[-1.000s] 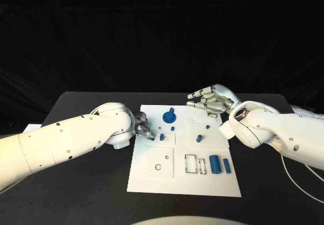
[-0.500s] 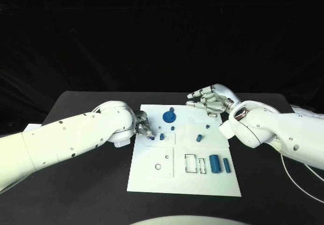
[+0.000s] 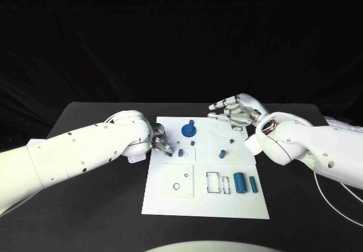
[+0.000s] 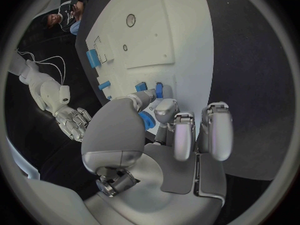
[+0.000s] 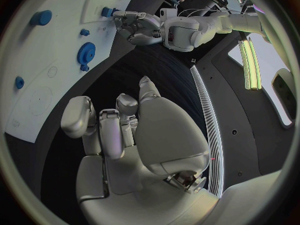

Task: Assemble the parts on the task board

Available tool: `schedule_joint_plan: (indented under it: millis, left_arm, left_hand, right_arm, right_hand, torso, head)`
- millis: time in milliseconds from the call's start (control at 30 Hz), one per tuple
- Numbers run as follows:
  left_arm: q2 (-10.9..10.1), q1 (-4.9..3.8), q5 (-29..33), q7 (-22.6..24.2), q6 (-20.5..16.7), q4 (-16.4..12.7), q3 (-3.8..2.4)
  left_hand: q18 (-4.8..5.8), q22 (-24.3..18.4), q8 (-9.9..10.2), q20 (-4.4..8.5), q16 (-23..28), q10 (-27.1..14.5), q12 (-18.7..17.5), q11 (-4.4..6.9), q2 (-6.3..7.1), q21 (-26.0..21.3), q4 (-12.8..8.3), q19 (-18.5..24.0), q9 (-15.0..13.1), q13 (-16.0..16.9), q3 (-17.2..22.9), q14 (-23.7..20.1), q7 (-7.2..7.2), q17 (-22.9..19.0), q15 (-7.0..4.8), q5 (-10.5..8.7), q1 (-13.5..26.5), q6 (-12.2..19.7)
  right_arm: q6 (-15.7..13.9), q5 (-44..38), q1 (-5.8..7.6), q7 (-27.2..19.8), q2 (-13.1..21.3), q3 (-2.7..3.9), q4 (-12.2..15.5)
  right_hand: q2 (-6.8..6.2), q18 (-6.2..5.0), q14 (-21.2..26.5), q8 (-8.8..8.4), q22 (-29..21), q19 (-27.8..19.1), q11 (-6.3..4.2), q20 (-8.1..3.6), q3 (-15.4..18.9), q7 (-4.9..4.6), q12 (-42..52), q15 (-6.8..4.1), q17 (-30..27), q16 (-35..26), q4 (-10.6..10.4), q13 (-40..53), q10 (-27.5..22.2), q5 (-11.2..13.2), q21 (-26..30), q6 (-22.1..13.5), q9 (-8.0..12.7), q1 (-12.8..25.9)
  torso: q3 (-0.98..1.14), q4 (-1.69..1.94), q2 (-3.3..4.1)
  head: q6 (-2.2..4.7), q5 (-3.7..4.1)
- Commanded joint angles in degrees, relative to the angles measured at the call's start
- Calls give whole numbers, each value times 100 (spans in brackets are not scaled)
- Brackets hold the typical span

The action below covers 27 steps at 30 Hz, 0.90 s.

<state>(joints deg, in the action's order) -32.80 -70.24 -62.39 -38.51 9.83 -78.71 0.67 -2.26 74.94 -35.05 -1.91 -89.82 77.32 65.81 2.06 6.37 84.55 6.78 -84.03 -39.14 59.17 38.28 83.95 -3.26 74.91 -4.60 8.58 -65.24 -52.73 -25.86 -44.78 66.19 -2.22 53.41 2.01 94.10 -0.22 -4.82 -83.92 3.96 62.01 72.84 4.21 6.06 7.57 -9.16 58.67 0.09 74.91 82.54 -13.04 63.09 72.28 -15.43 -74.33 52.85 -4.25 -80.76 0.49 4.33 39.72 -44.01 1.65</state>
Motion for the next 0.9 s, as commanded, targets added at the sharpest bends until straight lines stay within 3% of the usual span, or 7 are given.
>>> schedule_joint_plan:
  millis: [33,333,900]
  left_arm:
    - [42,72,121,-117,303,11,55]
    - [92,73,70,-200,209,73,55]
    - [134,73,22,-279,221,130,61]
  left_hand:
    - [48,909,-12,41,-18,59,37,6,18,30,-364,-216,4,30,356,605,146,1509,-44,28,135,-189]
    - [63,963,16,78,-18,128,97,51,72,69,-214,-251,41,111,48,605,201,1509,-81,61,514,-331]
    - [77,1014,44,105,-18,167,131,78,119,106,-86,-283,90,163,-228,605,234,1509,-106,55,770,-446]
  right_arm:
    - [65,-42,-3,-15,3,0,16]
    - [62,-42,-3,-18,5,0,21]
    - [77,-41,-3,-40,10,0,29]
  right_hand:
    - [64,-106,-320,18,-6,-13,-16,-5,41,2,-24,-34,191,-17,2,-5,-15,-17,31,39,-7,-7]
    - [65,-107,-319,17,-13,-16,-17,-6,44,2,-38,-35,188,-20,4,-19,-22,-24,35,40,-7,-10]
    - [53,-109,-319,14,-24,-21,-19,-8,60,3,-47,-37,181,-26,18,-32,-29,-52,44,39,-6,-28]
  torso:
    - [-3,6,-1]
    - [-8,5,0]
    - [-3,8,-3]
  head:
    - [-3,2]
    - [-3,9]
    - [-13,22]
